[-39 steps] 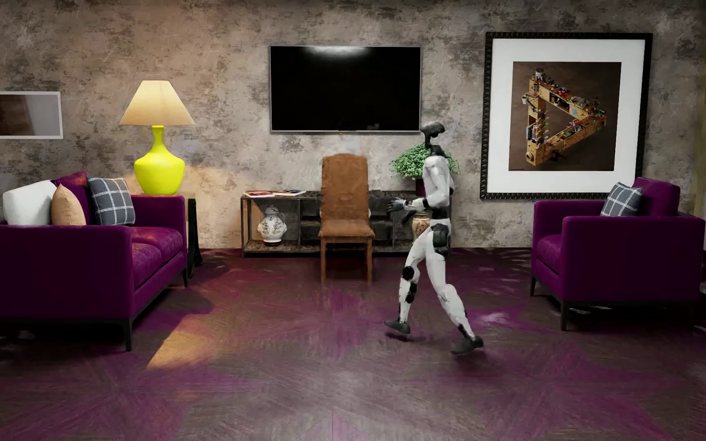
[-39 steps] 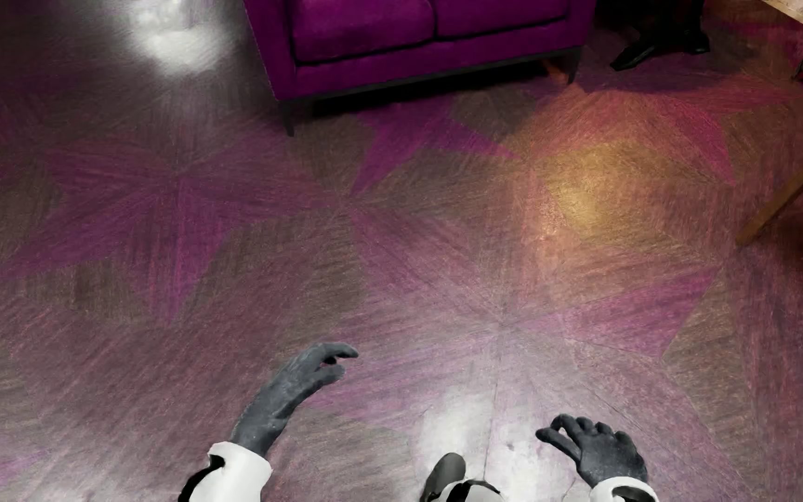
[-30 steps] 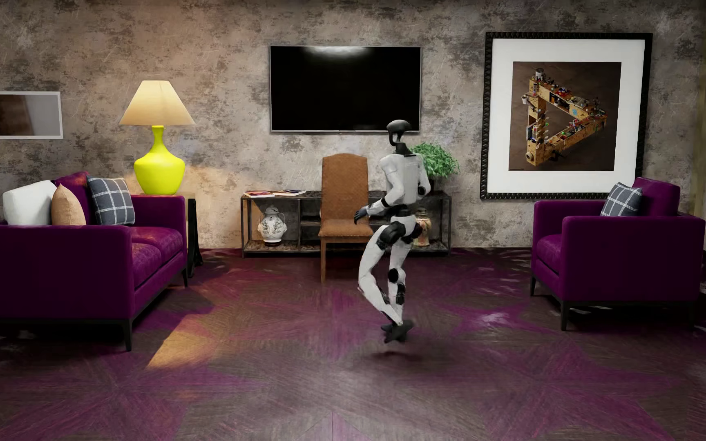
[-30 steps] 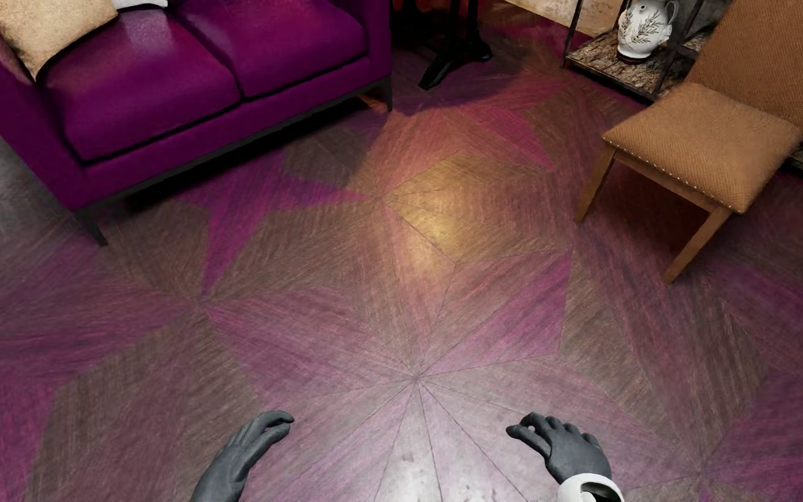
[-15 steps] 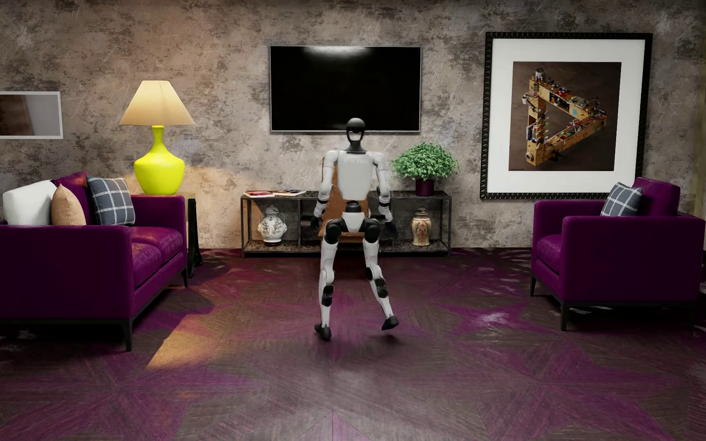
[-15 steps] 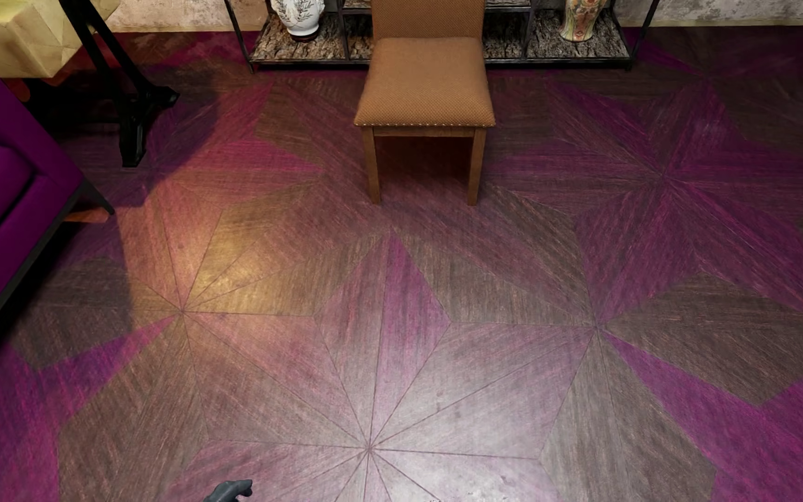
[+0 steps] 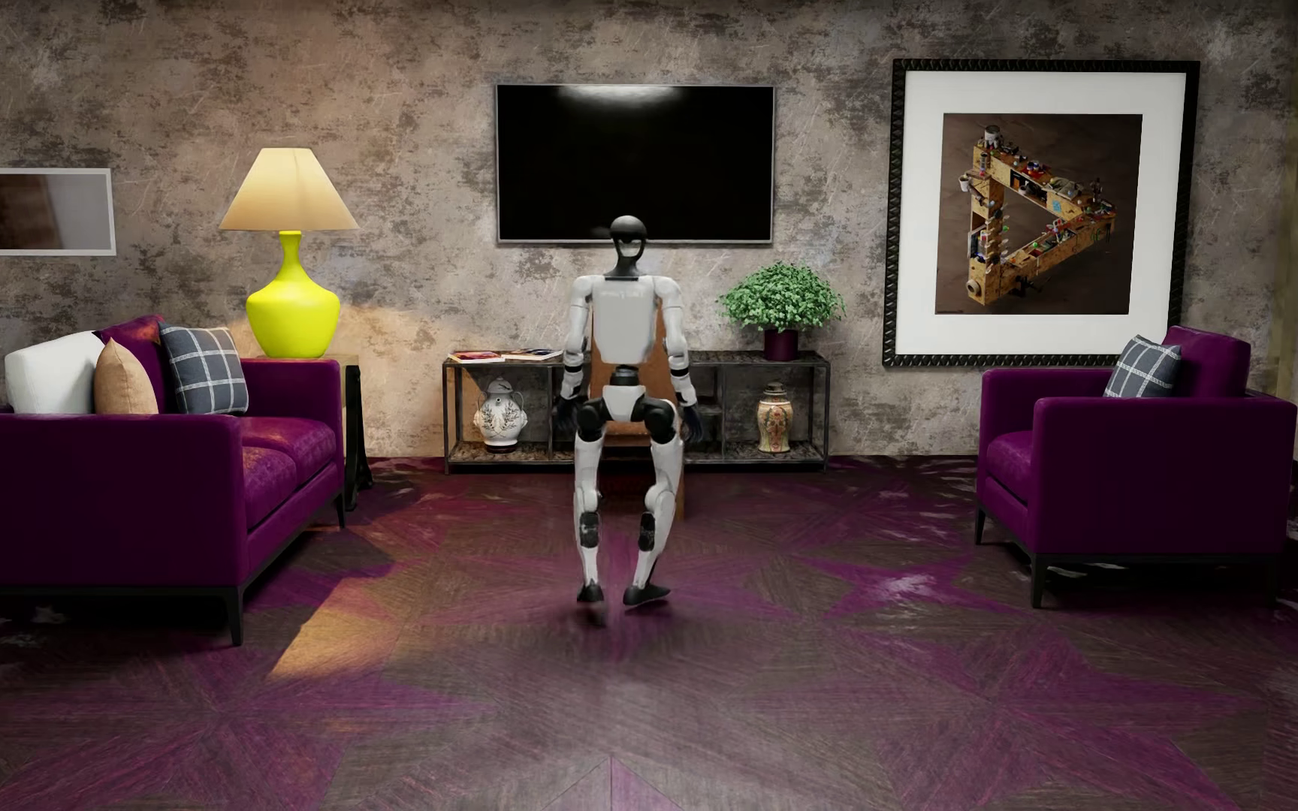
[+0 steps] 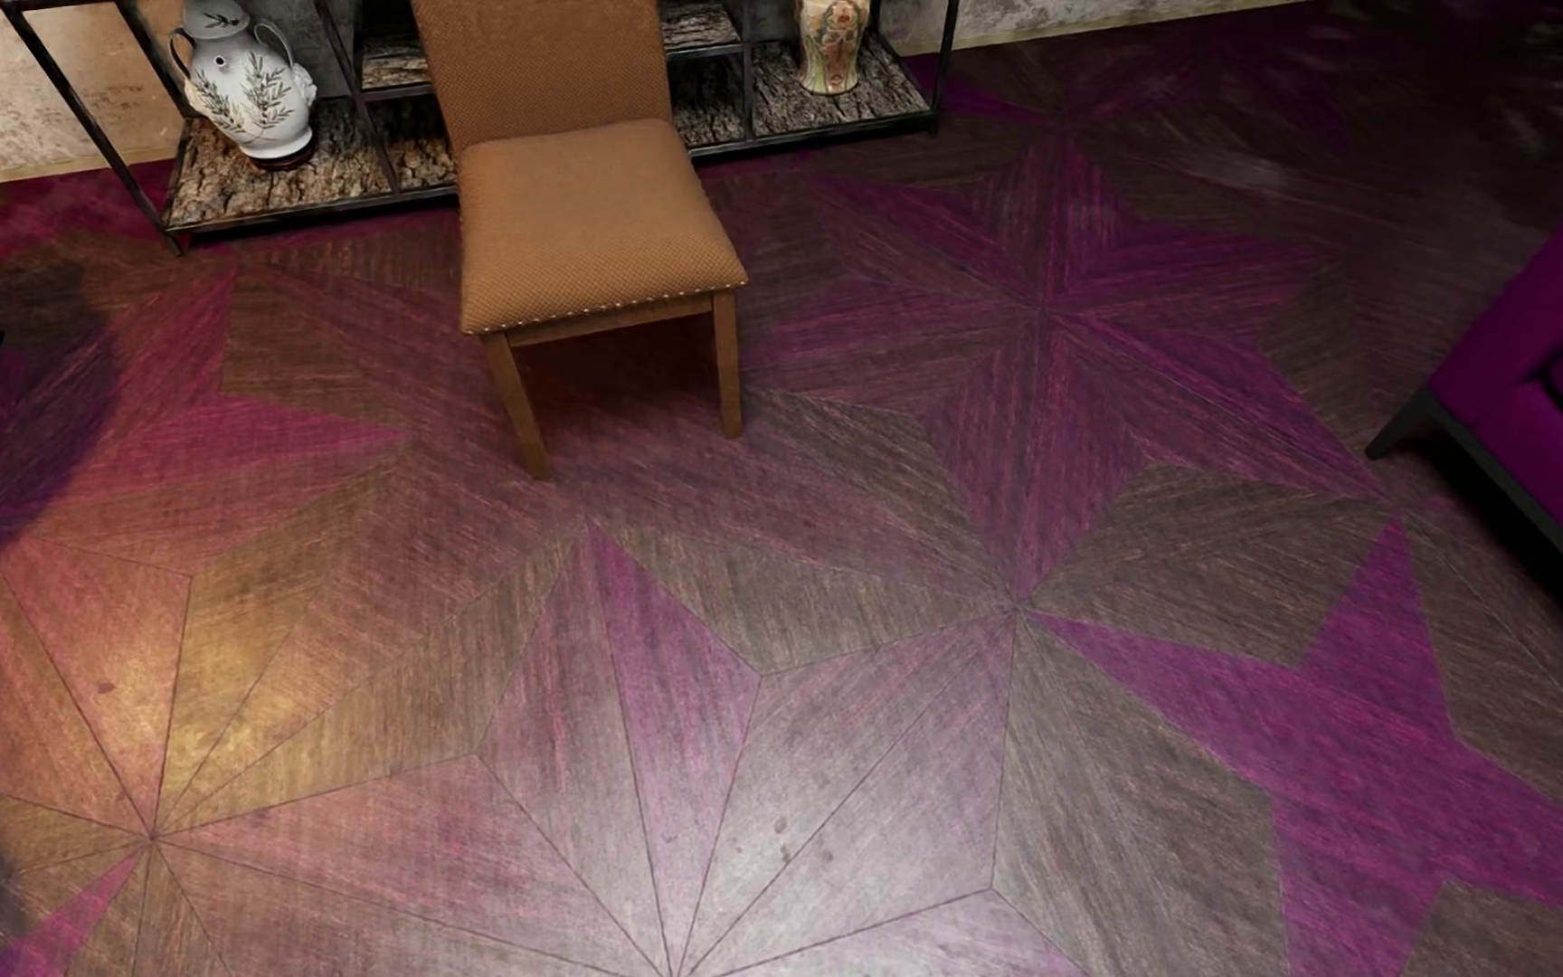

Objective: Walk to the chair

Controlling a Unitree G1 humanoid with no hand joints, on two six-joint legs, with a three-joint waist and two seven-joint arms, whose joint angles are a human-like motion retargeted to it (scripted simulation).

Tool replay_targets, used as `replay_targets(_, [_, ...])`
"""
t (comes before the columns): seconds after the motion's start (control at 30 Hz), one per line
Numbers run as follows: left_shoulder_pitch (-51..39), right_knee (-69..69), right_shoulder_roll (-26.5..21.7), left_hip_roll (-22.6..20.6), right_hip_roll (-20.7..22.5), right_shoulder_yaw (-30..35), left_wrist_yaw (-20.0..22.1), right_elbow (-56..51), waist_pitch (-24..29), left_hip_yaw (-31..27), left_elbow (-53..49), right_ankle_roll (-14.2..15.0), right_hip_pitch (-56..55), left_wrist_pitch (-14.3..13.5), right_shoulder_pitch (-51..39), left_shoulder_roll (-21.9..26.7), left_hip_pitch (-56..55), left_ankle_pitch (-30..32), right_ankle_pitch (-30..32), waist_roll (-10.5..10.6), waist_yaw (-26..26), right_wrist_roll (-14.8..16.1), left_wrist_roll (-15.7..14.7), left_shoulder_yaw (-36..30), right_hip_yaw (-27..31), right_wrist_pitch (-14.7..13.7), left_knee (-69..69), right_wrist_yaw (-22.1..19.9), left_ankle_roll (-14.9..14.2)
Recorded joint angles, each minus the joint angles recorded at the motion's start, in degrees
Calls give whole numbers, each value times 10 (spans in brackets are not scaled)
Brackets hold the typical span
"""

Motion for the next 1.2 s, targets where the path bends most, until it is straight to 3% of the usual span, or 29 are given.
replay_targets(0.07, [7,4,0,28,7,4,-6,-26,5,-65,-20,8,9,-1,-21,-3,-78,35,-11,5,12,-11,11,3,12,-14,149,-12,3])
replay_targets(0.13, [20,4,-1,40,7,-5,-6,-47,8,-119,-26,20,22,4,-39,-6,-130,28,-17,10,20,-7,11,17,24,-24,198,-34,-28])
replay_targets(0.2, [29,-4,-1,75,5,-12,-14,-67,7,-128,-21,35,35,10,-52,-12,-144,22,-16,13,23,-6,14,28,37,-29,144,-47,-27])
replay_targets(0.27, [37,-5,-3,95,5,-9,-26,-93,6,-141,-22,48,42,10,-60,-13,-139,14,-17,15,27,-14,15,36,59,-37,37,-51,-3])
replay_targets(0.33, [45,-6,-3,52,2,-4,-28,-109,4,-241,-25,62,48,12,-65,-20,-120,25,-18,16,32,-16,8,51,89,-43,-86,-50,-45])
replay_targets(0.4, [47,-7,-5,6,-11,1,-25,-113,2,-330,-22,79,54,15,-64,-28,-84,34,-16,16,30,-20,8,54,114,-40,-164,-44,-49])
replay_targets(0.53, [30,14,-7,-23,-55,-2,-37,-99,3,-263,-11,116,51,12,-39,-22,-48,-15,-8,18,18,-30,39,9,150,-21,-167,-38,2])
replay_targets(0.67, [12,36,-20,-75,-111,21,-22,-69,8,-216,-27,144,29,1,-19,-19,-31,-34,11,6,14,-52,44,-25,197,-9,-166,8,36])
replay_targets(0.77, [1,44,-25,-110,-143,31,-11,-57,12,-179,-38,146,7,6,-13,-24,-22,-42,31,-6,13,-54,22,-27,233,-6,-175,27,63])
replay_targets(0.87, [-3,47,-25,-126,-177,41,-5,-53,14,-143,-30,125,-11,-2,-13,-16,-21,-48,48,-19,16,-49,18,-24,180,-4,-179,30,82])
replay_targets(0.9, [-5,59,-24,-127,-178,45,-5,-52,14,-133,-27,116,-18,-2,-16,-14,-21,-50,38,-22,17,-47,18,-24,169,-4,-179,30,87])
replay_targets(1.0, [-11,118,-26,-124,-118,53,-8,-55,14,-109,-18,149,-37,-1,-26,-7,-20,-51,-11,-27,18,-42,19,-27,210,-7,-178,27,96])
replay_targets(1.03, [-17,129,-26,-124,-100,54,-10,-55,13,-101,-19,138,-34,8,-32,-8,-19,-51,-23,-29,20,-40,20,-32,210,-8,-180,25,99])
replay_targets(1.1, [-24,98,-23,-121,-106,56,-11,-58,9,-92,-19,101,-7,18,-37,-4,-15,-47,-22,-33,24,-36,18,-36,137,-11,-194,18,102])
replay_targets(1.2, [-34,33,-24,-115,-89,67,-7,-58,6,-94,-12,105,21,29,-44,-8,-14,-43,-7,-33,19,-35,10,-28,129,-15,-202,11,104])
